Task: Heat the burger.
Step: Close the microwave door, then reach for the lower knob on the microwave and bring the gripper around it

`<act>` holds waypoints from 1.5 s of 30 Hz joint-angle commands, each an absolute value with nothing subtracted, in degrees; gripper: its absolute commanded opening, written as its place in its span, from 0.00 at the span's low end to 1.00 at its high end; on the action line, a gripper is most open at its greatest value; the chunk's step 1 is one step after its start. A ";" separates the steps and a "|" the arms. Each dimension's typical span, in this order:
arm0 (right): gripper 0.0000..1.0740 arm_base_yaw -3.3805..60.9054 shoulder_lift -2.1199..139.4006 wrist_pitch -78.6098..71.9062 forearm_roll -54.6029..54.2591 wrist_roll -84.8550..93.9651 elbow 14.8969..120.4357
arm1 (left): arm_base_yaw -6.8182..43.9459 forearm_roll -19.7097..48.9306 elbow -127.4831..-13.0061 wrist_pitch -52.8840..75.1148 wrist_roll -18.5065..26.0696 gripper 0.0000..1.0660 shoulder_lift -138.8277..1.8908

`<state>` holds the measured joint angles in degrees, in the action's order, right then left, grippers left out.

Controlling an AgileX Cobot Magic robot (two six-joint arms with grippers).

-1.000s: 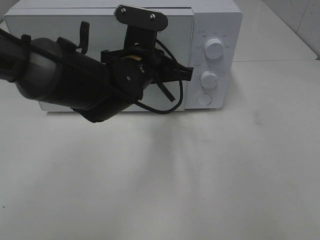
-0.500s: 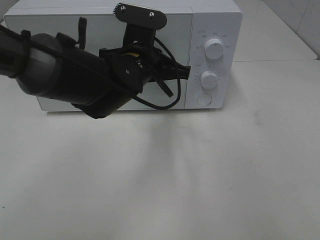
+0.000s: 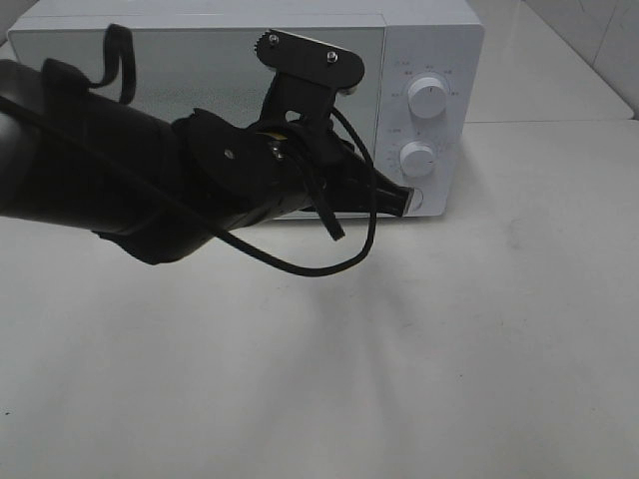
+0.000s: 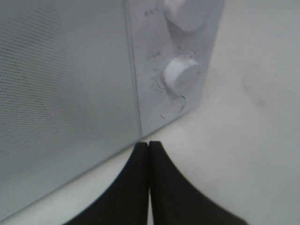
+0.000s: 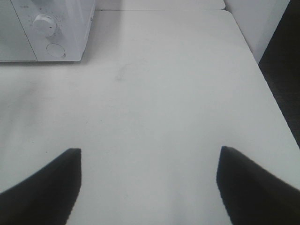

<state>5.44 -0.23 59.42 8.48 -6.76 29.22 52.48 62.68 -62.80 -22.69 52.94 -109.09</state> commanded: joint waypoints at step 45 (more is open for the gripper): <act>0.71 5.44 -1.78 59.19 8.37 -6.19 28.99 | 3.44 9.45 -54.66 58.38 2.98 0.94 -74.08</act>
